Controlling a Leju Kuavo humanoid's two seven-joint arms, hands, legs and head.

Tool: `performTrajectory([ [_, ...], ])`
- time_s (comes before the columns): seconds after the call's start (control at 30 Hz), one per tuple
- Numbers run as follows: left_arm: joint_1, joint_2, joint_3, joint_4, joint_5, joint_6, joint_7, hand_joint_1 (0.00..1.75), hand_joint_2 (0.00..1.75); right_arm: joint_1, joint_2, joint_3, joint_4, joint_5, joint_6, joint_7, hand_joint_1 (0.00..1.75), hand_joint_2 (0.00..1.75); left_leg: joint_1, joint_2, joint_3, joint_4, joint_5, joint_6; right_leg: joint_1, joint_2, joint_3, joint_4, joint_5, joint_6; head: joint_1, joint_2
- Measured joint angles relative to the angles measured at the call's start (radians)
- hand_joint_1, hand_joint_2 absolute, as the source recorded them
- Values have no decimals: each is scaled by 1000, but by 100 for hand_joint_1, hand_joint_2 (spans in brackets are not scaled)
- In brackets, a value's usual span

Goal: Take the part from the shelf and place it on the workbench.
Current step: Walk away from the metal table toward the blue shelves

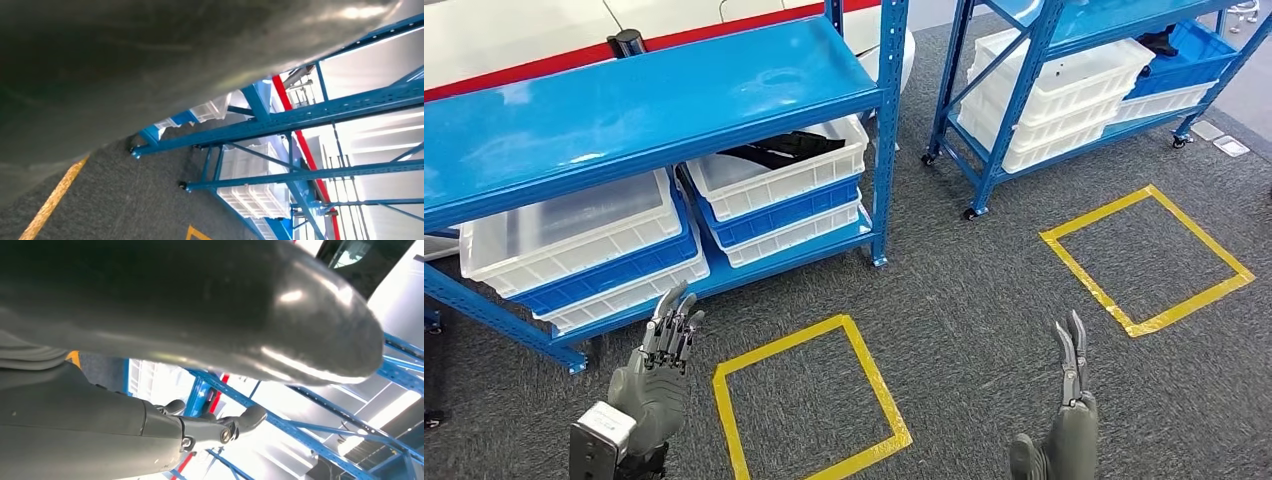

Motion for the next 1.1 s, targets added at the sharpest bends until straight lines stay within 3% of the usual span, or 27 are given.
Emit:
performTrajectory([
  [0.07,0,0,0,1,0,1,0,0,0,1,1,-1,0,0,0,-2,0,0,1,4,-84,138,-50,-5,2,-1,12,0,-10,-10,-2,0],
  [0.1,0,0,0,1,0,1,0,0,0,1,1,-1,0,-1,0,-3,0,0,2,4,-116,176,-50,-5,3,0,19,0,-16,-11,-2,0],
  [0.13,0,1,0,2,0,1,0,0,0,2,2,-2,0,-1,0,-4,0,0,2,5,-129,176,-27,-4,4,1,27,0,-22,-10,-2,0],
  [0.2,-1,1,0,4,-1,1,-1,0,0,2,2,-2,0,-2,0,-6,0,0,1,6,-100,70,68,4,4,3,49,0,-37,-6,-2,0],
  [0.27,-2,1,0,4,-2,1,-2,0,0,1,3,-3,1,-3,0,-7,0,0,-3,9,-49,-52,127,13,10,4,62,0,-52,1,-1,0],
  [0.3,-2,1,0,4,-2,1,-3,0,0,0,3,-3,1,-4,0,-8,0,0,-5,10,-36,-82,133,17,12,4,64,-1,-58,6,-1,0],
  [0.43,-3,0,0,5,-2,1,-5,0,0,-3,3,-3,1,-3,0,-7,0,0,-5,5,-20,-110,127,34,12,0,64,4,-71,25,0,0],
  [0.5,-4,-1,-1,5,-2,2,-5,0,0,-4,3,-3,0,-3,0,-7,0,0,1,4,-6,-121,126,44,12,1,22,86,-103,26,2,0],
  [0.57,-4,-1,-1,5,-2,2,-6,0,0,-4,3,-3,1,-3,0,-7,0,0,1,3,-1,-122,119,50,9,2,-65,221,-146,26,4,0],
  [0.6,-4,-1,-1,6,-2,2,-6,0,0,-4,2,-3,1,-3,0,-7,0,0,2,2,2,-122,114,50,7,2,-102,269,-153,30,3,0],
  [0.63,-4,-1,-1,7,-2,2,-6,0,0,-4,2,-3,2,-3,0,-7,0,0,2,0,7,-122,109,49,5,2,-124,285,-145,38,3,0],
  [0.67,-4,-1,-1,8,-2,1,-6,0,0,-4,2,-3,2,-3,0,-7,0,0,4,-3,16,-122,103,46,3,2,-122,255,-117,51,4,0],
  [0.73,-4,-1,-1,8,-2,1,-6,0,0,-4,2,-3,2,-3,0,-7,0,0,7,-7,34,-121,89,38,-3,2,-78,130,-43,76,4,0],
  [0.77,-4,-1,-1,8,-2,1,-6,0,0,-4,2,-3,3,-3,0,-7,0,0,6,-9,41,-121,80,31,-5,2,-52,67,-13,82,5,0],
  [0.83,-4,-1,-1,8,-2,1,-6,0,0,-4,2,-3,4,-3,0,-7,0,0,1,-11,48,-122,65,20,-4,3,-23,12,7,65,5,0],
  [0.9,-5,-1,-1,8,-2,1,-7,0,0,-4,2,-3,4,-2,0,-7,0,0,0,-11,53,-126,58,12,0,4,-14,8,2,39,4,0],
  [1.0,-6,-1,-1,8,-2,1,-8,0,0,-5,2,-3,4,1,0,-7,0,0,6,-5,48,-96,36,1,-5,5,-3,6,-5,19,1,0],
  [1.03,-6,-1,-1,8,-2,1,-8,0,0,-5,2,-3,4,2,0,-7,0,0,7,-2,26,-50,15,-3,-7,4,3,5,-9,12,-1,0],
  [1.1,-5,-1,-1,8,-2,1,-9,0,0,-5,2,-3,4,3,0,-7,0,0,7,3,-52,84,-36,-7,-3,2,14,5,-18,0,-3,0],
])
